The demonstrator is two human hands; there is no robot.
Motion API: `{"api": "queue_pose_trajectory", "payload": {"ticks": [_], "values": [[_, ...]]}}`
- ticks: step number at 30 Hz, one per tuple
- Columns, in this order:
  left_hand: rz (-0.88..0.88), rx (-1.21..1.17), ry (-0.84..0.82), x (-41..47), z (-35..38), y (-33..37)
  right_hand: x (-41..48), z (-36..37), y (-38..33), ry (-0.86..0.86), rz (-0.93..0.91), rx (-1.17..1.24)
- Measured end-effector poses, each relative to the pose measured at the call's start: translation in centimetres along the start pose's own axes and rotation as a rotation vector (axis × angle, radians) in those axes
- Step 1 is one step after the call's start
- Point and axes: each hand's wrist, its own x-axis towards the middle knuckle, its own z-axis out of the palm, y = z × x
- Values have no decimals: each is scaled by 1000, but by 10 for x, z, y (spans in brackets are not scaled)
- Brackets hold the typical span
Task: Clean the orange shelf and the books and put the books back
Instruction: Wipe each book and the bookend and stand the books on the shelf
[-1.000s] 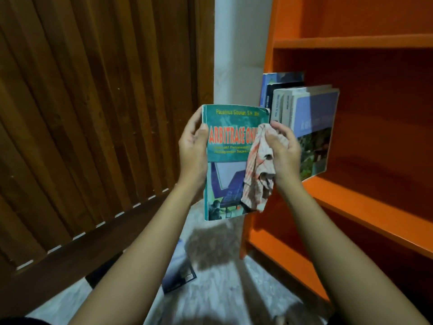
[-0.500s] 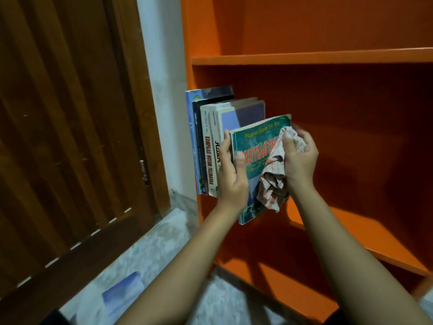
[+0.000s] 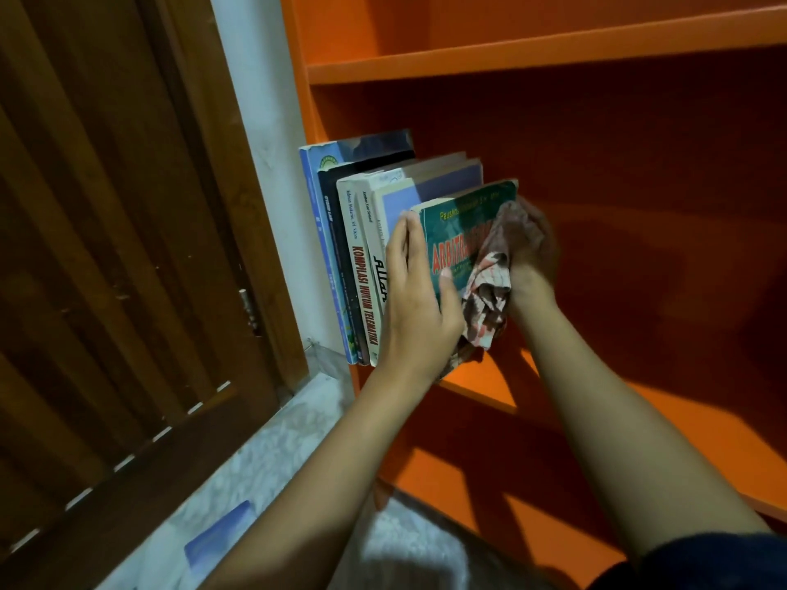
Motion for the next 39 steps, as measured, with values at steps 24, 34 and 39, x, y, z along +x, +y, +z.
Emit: {"api": "queue_pose_trajectory", "payload": {"ticks": [24, 34, 39], "values": [[117, 206, 81, 0, -1, -7, -13, -8, 7, -89, 45, -83], [15, 84, -58, 0, -45, 20, -31, -9, -44, -61, 80, -225], [37, 180, -70, -3, -92, 27, -64, 8, -79, -301, -81, -540]]}}
